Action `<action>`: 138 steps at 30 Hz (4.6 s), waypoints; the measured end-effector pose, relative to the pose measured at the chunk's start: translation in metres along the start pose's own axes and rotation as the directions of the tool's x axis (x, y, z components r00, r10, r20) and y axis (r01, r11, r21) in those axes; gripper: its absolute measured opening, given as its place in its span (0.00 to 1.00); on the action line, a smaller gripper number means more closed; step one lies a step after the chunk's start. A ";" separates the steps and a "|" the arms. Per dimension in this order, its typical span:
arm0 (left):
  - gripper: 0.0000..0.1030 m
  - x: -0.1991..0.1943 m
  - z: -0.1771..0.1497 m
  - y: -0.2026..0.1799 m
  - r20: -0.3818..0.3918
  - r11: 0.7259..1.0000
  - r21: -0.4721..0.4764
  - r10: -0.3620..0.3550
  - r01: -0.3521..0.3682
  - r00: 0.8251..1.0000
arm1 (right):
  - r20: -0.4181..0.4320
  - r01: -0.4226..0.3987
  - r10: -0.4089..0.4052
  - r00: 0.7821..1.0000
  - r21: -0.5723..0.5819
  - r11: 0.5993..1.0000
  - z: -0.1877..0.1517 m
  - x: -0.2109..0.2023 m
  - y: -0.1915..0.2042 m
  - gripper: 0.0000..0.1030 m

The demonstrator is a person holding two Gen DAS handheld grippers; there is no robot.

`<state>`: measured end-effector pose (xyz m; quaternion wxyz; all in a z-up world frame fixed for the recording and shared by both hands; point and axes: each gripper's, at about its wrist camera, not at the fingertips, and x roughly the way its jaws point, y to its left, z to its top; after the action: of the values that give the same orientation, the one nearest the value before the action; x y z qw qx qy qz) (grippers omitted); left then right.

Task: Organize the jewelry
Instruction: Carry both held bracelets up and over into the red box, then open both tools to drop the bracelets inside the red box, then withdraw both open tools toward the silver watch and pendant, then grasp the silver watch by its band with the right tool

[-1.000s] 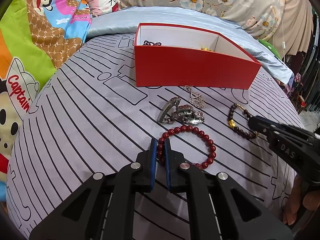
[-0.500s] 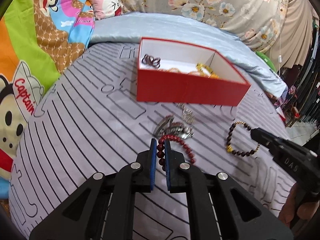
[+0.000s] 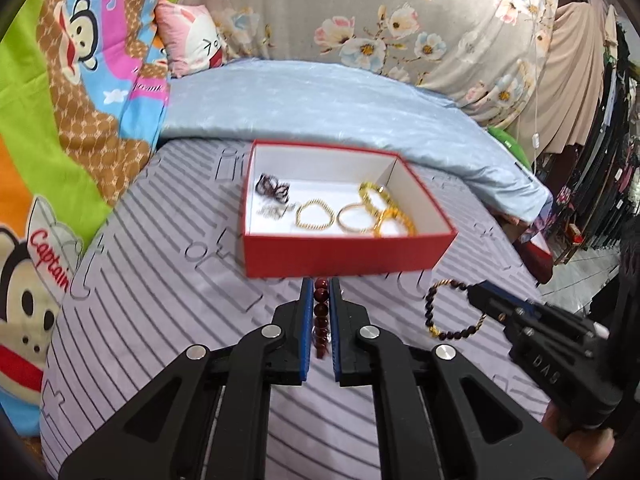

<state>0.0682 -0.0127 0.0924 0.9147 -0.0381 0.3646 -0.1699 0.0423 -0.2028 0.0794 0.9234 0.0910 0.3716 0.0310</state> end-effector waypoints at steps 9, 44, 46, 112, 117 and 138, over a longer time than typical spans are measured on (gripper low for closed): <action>0.07 0.004 0.055 -0.012 0.080 0.999 0.042 -0.005 0.002 0.997 | 0.061 -0.028 0.031 0.998 -0.038 0.999 0.046 0.003 0.006 0.07; 0.34 0.148 0.092 0.024 -0.025 0.994 0.027 0.106 -0.105 0.994 | -0.056 -0.008 0.004 0.998 -0.073 0.997 0.107 0.164 0.013 0.26; 0.44 0.147 0.092 0.025 -0.002 0.991 0.028 0.134 -0.134 0.991 | -0.036 0.003 -0.006 0.999 -0.071 0.997 0.108 0.159 0.011 0.33; 0.53 0.073 -0.052 0.044 -0.136 0.990 0.046 0.142 -0.137 0.980 | -0.157 -0.101 0.086 0.984 -0.088 0.991 -0.040 0.066 0.034 0.38; 0.53 0.067 -0.054 0.064 -0.141 0.986 -0.002 0.167 -0.169 0.976 | -0.174 -0.143 0.123 0.977 -0.105 0.984 -0.036 0.080 0.051 0.38; 0.53 0.061 -0.055 0.089 -0.138 0.980 -0.048 0.182 -0.191 0.973 | -0.222 -0.200 0.144 0.964 -0.257 0.946 -0.023 0.113 0.086 0.21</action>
<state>0.0973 0.0531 -0.0054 0.8987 -0.0201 0.4319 -0.0742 0.1089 -0.1008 0.0031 0.8787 -0.0103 0.4451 0.1722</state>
